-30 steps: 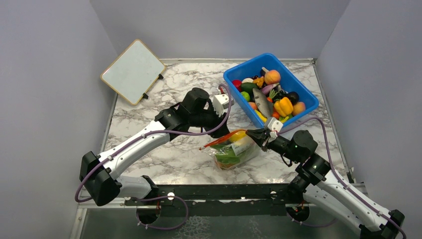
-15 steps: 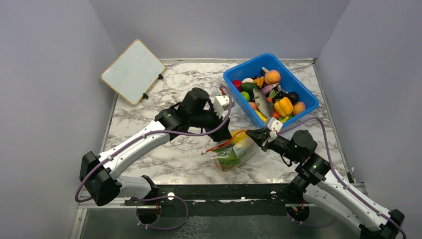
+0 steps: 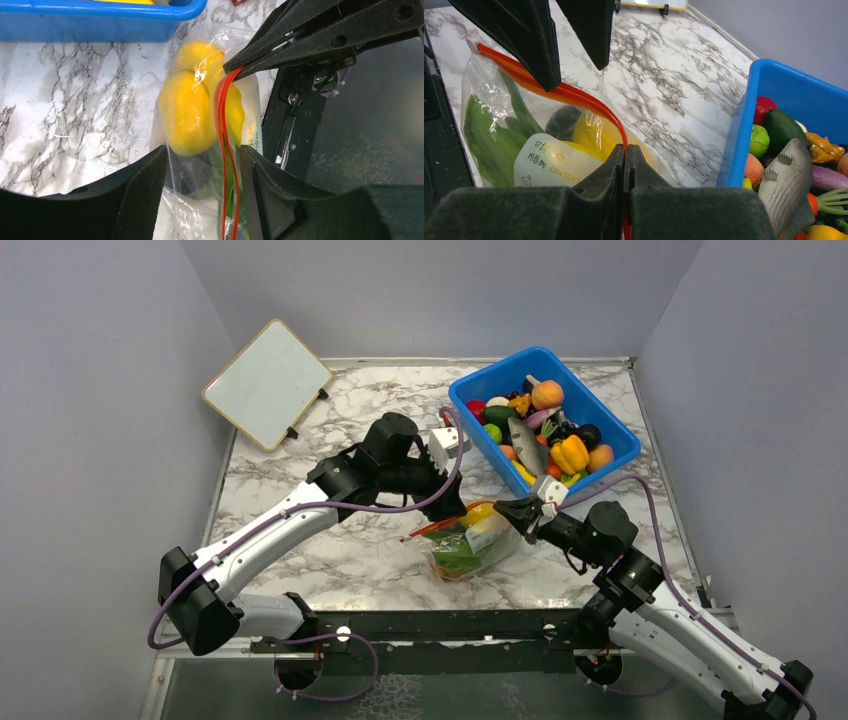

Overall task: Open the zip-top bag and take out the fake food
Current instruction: Open the zipper of the food storage bag at the center of the board.

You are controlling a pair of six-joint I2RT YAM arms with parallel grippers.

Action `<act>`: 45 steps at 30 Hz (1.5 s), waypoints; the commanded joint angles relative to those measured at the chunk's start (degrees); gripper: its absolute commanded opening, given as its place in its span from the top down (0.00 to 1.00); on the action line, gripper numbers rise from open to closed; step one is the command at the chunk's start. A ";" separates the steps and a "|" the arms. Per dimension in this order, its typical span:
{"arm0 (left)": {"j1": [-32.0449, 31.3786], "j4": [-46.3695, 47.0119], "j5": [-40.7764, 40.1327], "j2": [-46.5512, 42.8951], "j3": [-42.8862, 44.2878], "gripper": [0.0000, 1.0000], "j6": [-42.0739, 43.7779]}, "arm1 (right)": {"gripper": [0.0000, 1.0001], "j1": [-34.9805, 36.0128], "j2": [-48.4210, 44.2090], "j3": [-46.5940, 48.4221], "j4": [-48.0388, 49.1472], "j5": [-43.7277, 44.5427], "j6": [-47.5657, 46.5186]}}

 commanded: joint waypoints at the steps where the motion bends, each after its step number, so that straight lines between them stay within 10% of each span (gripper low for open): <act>1: 0.23 -0.93 1.71 -0.38 1.46 0.45 0.73 | 0.99 -0.03 -0.47 0.62 1.11 -1.55 -0.11; 45: 0.84 2.67 9.32 1.45 0.10 0.98 1.29 | 0.99 -0.03 0.05 0.80 0.96 -1.57 -0.09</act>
